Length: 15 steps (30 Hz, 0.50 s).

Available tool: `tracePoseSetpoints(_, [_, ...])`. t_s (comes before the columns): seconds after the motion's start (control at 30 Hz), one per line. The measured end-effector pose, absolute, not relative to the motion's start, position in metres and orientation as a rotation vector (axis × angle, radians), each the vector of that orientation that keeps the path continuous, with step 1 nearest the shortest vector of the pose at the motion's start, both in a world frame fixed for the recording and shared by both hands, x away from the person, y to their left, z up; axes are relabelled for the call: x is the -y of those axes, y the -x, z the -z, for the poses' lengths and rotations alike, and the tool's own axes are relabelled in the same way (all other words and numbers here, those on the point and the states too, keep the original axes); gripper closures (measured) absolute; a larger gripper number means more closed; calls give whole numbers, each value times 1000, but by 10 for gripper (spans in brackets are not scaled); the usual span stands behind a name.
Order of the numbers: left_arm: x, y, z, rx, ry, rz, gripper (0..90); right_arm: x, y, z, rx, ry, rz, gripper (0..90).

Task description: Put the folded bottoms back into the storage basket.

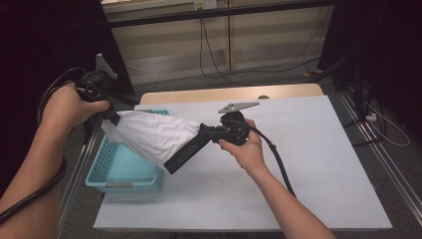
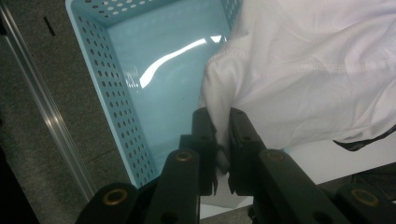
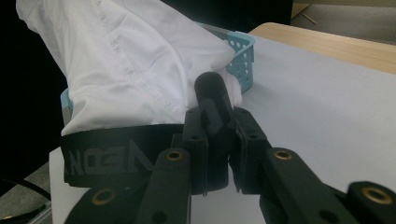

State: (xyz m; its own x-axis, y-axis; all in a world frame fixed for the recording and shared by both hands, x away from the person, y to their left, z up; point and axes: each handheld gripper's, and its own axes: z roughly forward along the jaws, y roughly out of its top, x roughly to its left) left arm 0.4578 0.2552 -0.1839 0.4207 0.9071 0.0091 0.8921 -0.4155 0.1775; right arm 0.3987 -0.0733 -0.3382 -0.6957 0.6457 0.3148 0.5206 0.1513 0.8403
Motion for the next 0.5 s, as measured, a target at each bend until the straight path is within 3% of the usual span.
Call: tracePoseSetpoints(0.5, [-269,-464,193,-1668,-2506,-159,834,56,-399,346,-2320,-1157,-1585,780])
